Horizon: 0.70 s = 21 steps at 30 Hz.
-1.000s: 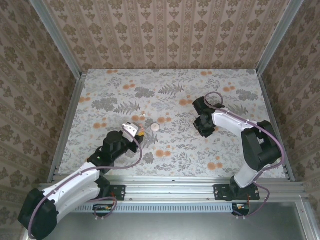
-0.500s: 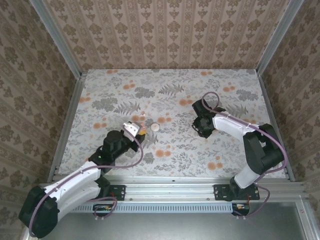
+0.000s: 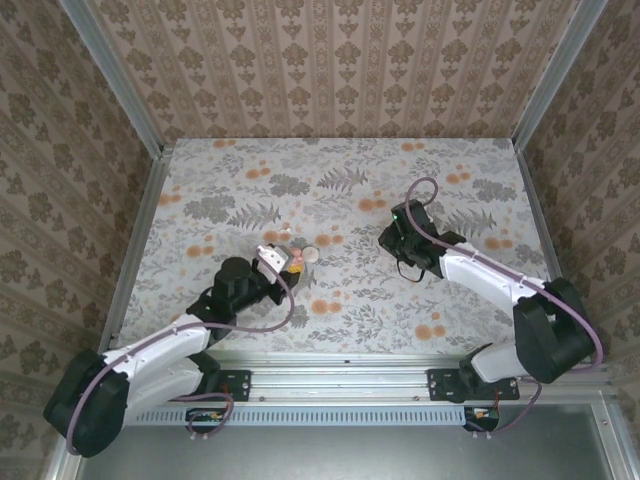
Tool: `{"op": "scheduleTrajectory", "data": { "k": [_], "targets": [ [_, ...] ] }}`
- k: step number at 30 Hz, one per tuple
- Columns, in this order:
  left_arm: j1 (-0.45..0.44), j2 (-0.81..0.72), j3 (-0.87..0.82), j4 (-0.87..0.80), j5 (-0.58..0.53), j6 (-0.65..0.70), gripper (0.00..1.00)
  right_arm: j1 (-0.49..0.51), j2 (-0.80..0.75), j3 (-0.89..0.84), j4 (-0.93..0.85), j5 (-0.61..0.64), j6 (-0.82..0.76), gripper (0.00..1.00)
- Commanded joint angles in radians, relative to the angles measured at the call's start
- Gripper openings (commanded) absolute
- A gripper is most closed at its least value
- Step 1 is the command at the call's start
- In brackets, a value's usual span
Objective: Insert the wireless bluetooth earbuds into the charging case
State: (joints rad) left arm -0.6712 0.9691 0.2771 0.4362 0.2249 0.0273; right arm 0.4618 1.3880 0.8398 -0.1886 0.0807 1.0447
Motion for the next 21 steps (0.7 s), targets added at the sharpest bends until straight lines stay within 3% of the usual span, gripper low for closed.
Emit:
{"op": "scheduleTrajectory", "data": {
  "k": [1,11,21],
  "targets": [
    [0.012,0.048,0.064,0.074,0.087,0.039,0.07,0.009,-0.063,-0.039,0.166,0.024,-0.097,0.20],
    [0.010,0.142,0.166,0.125,0.182,0.040,0.07,0.018,-0.156,-0.057,0.338,-0.106,-0.265,0.20],
    [-0.008,0.157,0.225,0.164,0.194,0.040,0.08,0.042,-0.209,-0.056,0.468,-0.281,-0.334,0.20]
  ]
}}
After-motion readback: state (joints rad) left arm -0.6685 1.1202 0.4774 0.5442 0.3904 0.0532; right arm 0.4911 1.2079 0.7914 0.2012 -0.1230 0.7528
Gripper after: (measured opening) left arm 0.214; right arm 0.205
